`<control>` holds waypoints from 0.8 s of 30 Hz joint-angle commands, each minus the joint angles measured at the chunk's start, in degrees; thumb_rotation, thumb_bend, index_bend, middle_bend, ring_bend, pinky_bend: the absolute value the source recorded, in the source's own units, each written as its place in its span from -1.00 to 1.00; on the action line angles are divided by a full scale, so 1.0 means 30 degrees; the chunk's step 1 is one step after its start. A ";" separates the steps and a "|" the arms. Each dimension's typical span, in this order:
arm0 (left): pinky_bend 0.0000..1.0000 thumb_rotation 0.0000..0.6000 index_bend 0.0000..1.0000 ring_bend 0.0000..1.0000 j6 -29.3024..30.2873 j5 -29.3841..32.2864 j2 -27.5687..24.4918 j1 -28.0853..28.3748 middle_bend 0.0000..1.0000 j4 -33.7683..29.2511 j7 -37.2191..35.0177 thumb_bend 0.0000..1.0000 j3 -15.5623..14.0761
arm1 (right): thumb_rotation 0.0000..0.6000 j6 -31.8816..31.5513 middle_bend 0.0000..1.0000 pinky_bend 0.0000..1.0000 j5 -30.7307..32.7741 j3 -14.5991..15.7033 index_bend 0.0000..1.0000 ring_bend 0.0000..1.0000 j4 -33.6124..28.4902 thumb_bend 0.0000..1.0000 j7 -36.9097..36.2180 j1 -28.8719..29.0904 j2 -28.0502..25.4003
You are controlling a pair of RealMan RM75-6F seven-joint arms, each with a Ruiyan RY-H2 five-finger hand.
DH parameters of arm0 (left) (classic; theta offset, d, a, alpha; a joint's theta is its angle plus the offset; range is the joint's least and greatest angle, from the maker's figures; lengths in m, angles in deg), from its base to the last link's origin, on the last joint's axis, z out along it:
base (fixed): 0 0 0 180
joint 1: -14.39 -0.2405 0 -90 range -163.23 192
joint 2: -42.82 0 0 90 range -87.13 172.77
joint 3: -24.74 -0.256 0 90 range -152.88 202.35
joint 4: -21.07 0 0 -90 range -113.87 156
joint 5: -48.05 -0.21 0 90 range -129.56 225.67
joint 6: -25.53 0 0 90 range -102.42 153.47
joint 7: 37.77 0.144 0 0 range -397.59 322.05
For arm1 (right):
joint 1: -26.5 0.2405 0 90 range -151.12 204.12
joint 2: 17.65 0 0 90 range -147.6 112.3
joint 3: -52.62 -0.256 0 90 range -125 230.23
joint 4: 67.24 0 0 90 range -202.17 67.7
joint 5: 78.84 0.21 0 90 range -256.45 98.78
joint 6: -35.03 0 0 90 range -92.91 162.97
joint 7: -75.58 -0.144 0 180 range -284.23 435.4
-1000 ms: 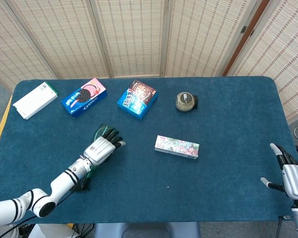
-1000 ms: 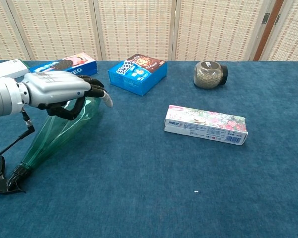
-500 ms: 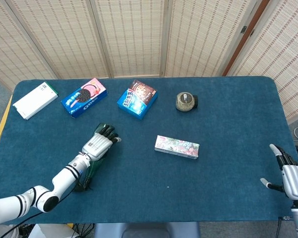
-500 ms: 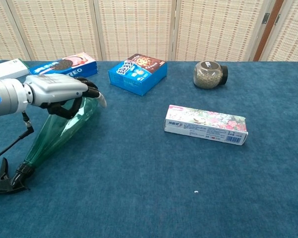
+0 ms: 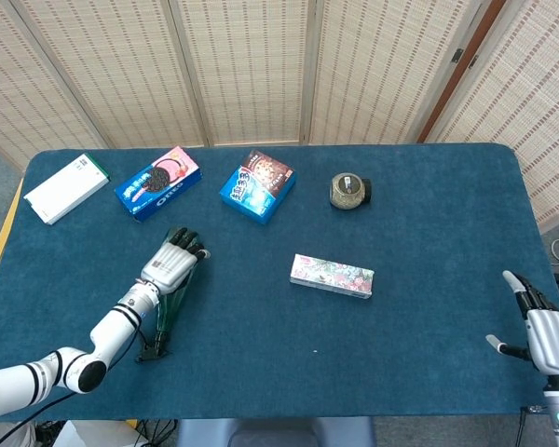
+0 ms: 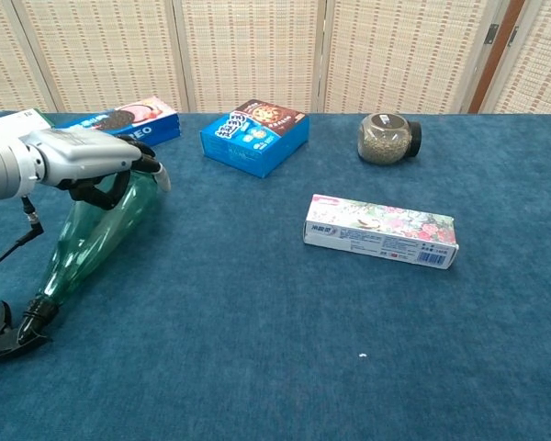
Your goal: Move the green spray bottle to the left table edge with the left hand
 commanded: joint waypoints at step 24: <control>-1.00 1.00 -0.57 -1.00 0.2083 0.4346 -0.0851 0.0125 -0.58 -0.1226 0.3796 1.00 -0.0898 | 1.00 0.0165 -0.71 -0.18 -0.0033 0.0002 -0.81 -0.58 -0.0008 -1.00 0.0045 0.0119 0.0076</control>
